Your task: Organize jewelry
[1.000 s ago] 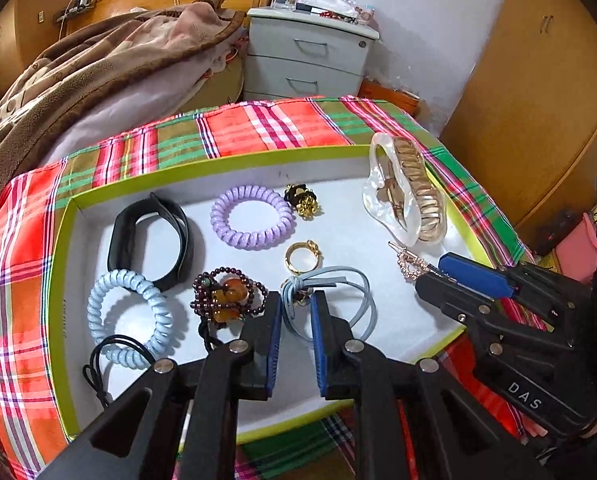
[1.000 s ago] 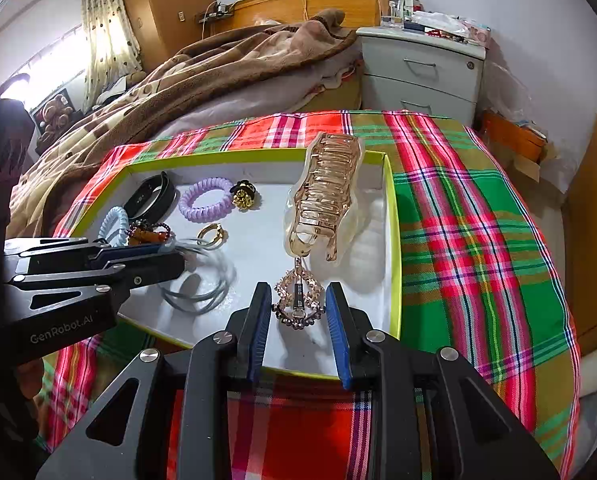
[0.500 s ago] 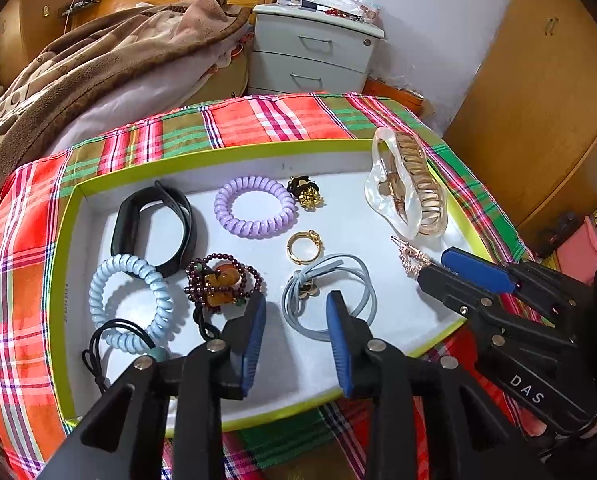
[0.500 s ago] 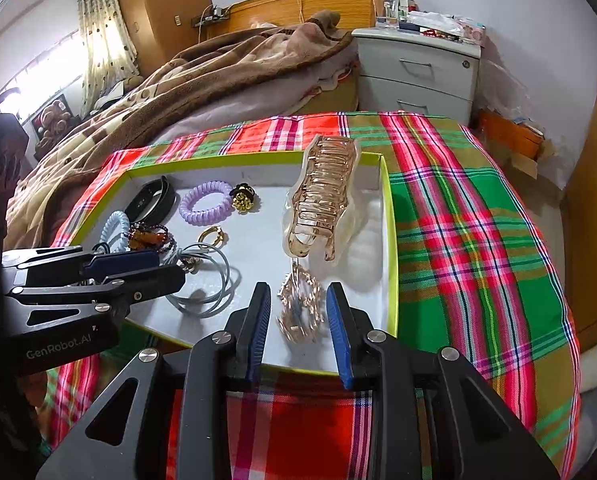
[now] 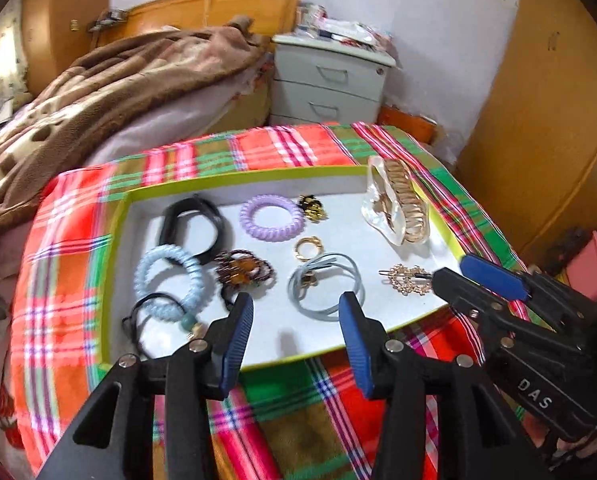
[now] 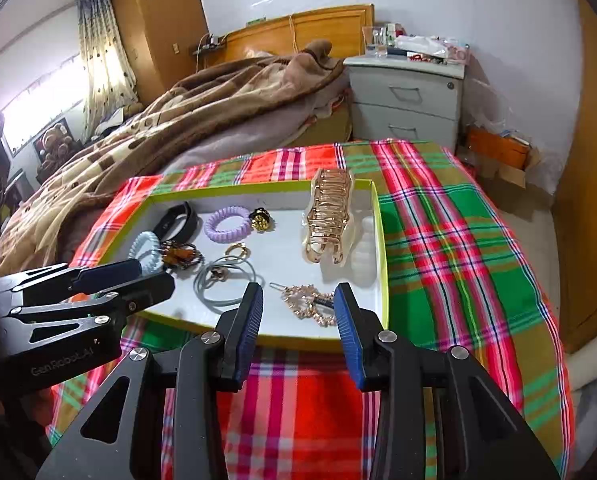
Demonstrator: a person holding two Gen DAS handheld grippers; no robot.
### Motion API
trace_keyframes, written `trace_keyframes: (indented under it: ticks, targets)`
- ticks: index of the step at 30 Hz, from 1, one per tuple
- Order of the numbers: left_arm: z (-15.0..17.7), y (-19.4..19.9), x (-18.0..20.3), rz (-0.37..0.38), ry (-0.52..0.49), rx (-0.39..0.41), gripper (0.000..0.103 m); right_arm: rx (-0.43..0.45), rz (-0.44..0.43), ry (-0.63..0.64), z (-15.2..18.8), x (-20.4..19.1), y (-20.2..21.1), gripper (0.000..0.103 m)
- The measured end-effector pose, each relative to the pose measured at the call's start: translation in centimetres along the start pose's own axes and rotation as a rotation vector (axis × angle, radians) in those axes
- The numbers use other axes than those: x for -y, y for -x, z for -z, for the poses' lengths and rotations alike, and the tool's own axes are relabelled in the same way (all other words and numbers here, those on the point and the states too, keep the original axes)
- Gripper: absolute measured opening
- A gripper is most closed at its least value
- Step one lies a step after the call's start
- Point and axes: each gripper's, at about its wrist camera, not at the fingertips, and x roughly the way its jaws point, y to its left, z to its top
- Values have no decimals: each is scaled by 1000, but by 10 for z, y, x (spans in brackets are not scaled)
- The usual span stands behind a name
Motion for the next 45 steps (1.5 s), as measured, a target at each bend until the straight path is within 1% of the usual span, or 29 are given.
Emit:
trace_keyframes:
  ticks: [2, 4, 8, 12, 16, 19, 26, 31, 45]
  targets:
    - [5, 9, 0, -38, 13, 26, 46, 11, 4, 4, 3, -4, 5, 38]
    - [9, 17, 1, -59, 19, 45, 46, 16, 3, 7, 5, -8, 9, 38]
    - [15, 27, 1, -109, 17, 63, 46, 29, 1, 19, 8, -15, 14, 38]
    - [19, 33, -1, -105, 44, 71, 46, 36, 3, 26, 10, -20, 18, 38]
    - [23, 38, -1, -134, 56, 86, 46, 39, -2, 27, 13, -23, 19, 38]
    - [27, 39, -3, -126, 67, 78, 46, 46, 4, 35, 15, -26, 22, 38]
    - [33, 37, -6, -138, 91, 47, 46, 48, 6, 44, 17, -32, 23, 38]
    - [37, 38, -9, -122, 110, 40, 46, 54, 4, 47, 17, -35, 26, 38]
    - [39, 44, -6, -159, 98, 54, 46, 54, 9, 48, 20, -37, 28, 38]
